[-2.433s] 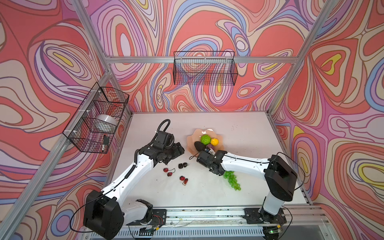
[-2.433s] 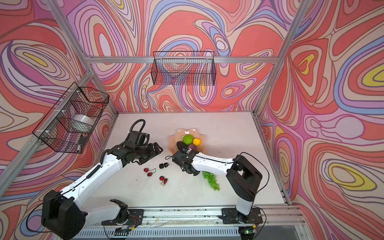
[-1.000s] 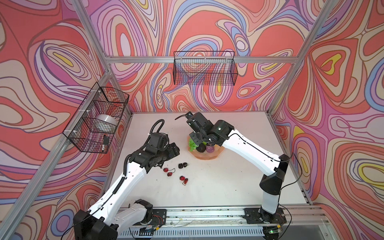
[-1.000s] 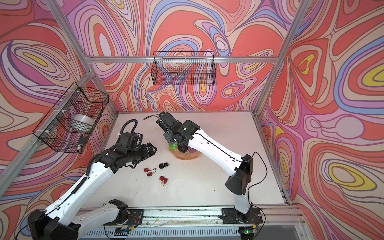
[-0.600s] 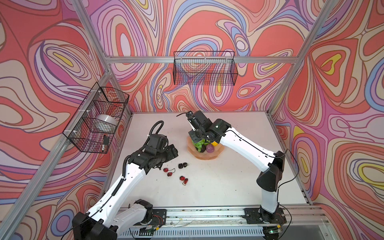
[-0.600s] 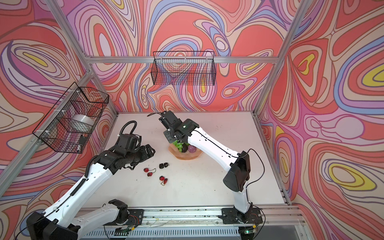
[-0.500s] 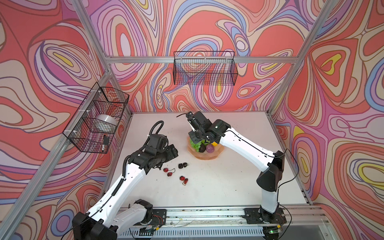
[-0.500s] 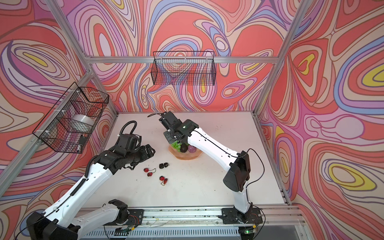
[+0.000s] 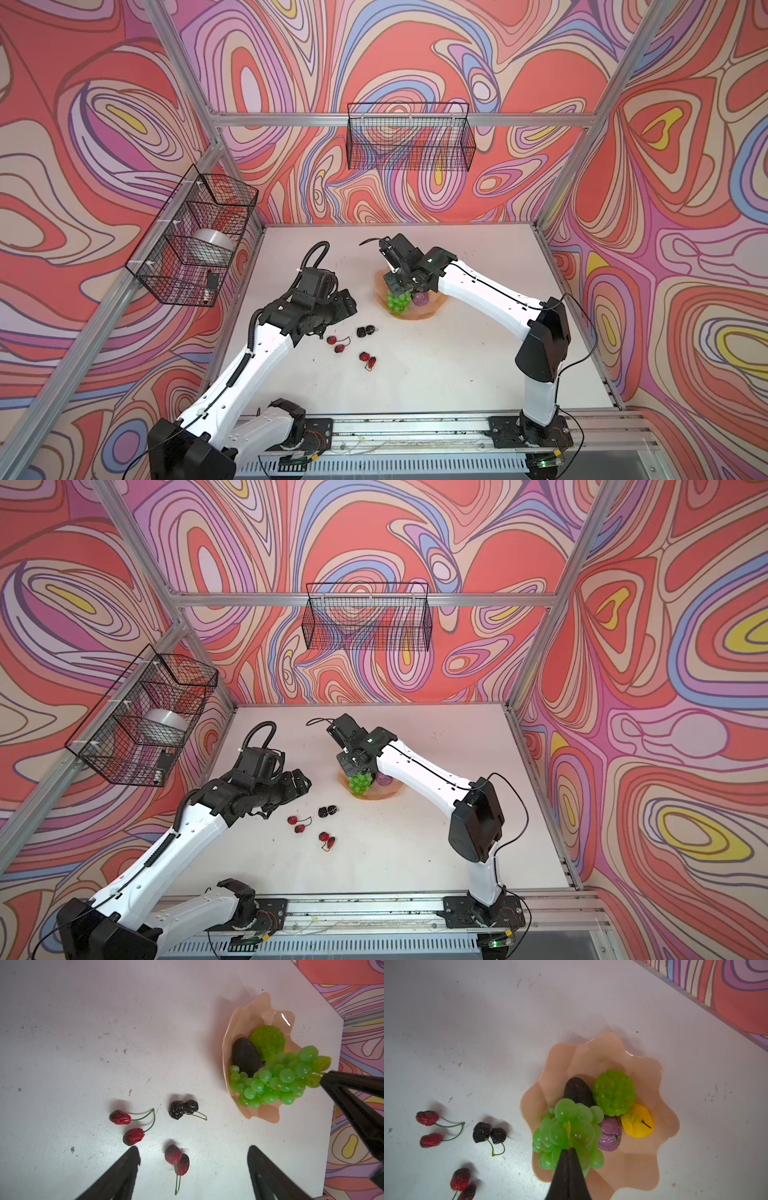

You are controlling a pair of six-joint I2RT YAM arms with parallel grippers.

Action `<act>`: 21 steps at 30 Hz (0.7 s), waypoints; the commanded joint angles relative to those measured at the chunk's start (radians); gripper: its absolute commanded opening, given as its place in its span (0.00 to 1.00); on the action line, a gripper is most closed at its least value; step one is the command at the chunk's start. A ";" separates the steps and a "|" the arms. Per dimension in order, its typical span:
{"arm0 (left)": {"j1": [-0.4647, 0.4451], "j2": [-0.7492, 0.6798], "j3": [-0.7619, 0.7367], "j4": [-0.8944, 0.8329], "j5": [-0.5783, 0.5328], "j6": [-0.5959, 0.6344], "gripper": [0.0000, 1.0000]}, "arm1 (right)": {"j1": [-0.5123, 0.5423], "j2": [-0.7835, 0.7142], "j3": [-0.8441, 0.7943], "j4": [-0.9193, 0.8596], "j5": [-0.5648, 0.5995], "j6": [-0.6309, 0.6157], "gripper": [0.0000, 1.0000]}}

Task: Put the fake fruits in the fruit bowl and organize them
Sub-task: 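Lift the grapes with the right gripper and carry them over the bowl, then lower the grapes into the bowl nearest the robot with the right gripper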

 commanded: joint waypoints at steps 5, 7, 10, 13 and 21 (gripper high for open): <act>0.005 0.035 0.048 -0.021 0.000 0.021 0.85 | -0.036 -0.126 -0.129 0.070 0.011 -0.005 0.00; 0.006 0.042 0.052 -0.019 0.005 0.021 0.85 | -0.050 -0.134 -0.168 0.103 0.005 -0.017 0.00; 0.007 0.049 0.054 -0.022 0.010 0.019 0.85 | -0.072 -0.168 -0.219 0.149 -0.004 -0.033 0.00; 0.007 0.052 0.054 -0.022 0.011 0.015 0.85 | -0.099 -0.168 -0.252 0.179 -0.025 -0.045 0.00; 0.007 0.076 0.066 -0.021 0.012 0.014 0.84 | -0.165 -0.188 -0.376 0.283 -0.063 -0.075 0.00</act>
